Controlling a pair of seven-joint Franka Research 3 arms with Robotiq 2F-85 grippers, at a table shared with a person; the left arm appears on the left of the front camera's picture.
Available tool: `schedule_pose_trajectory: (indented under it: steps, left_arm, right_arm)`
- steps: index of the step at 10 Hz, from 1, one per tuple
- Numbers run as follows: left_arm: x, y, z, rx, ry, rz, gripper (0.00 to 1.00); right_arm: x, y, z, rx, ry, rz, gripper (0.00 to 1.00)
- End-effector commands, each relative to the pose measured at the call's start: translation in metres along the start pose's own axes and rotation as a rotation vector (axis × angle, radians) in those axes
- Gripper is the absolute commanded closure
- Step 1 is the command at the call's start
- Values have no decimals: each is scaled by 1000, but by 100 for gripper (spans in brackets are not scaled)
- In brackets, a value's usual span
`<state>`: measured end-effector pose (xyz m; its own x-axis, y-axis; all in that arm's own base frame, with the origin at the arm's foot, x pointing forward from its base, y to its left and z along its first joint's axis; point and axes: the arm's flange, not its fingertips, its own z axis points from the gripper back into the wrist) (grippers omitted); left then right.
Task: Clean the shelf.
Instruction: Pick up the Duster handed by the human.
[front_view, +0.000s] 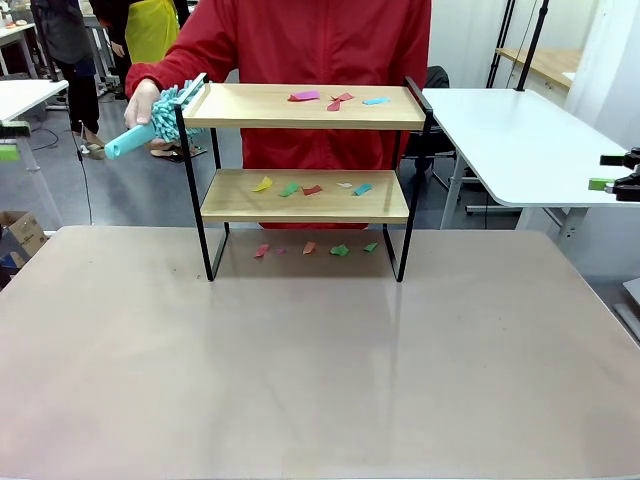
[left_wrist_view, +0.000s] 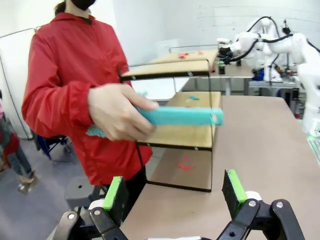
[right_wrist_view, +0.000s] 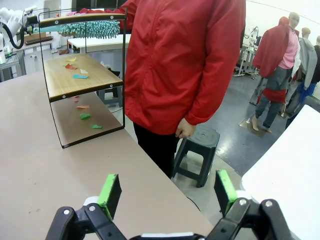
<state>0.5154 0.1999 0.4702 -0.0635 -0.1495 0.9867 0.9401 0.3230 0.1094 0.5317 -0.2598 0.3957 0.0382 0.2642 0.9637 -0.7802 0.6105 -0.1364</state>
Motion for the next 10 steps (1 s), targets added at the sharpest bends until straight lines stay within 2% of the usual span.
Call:
schedule_pose_trajectory:
  steps: [1, 2, 3, 4, 5, 6, 10]
  left_arm:
    - [60, -18, -17, 113, 77, 97, 0]
    - [85, -22, -26, 188, 129, 144, 0]
    - [110, -28, -40, 276, 228, 199, 0]
    - [130, -37, -53, 337, 304, 195, 0]
    - [149, -51, -67, 372, 377, 244, 0]
    - [172, -72, -88, 419, 413, 191, 0]
    - [213, -113, -136, 561, 577, 198, 0]
  right_arm:
    - [6, -1, -1, -2, 13, -15, 0]
    - [6, -1, -1, -2, 13, -15, 0]
    - [6, -1, -1, -2, 13, -15, 0]
    - [6, -1, -1, -2, 13, -15, 0]
    - [6, -1, -1, -2, 13, -15, 0]
    - [6, -1, -1, -2, 13, -15, 0]
    - [6, -1, -1, -2, 13, -15, 0]
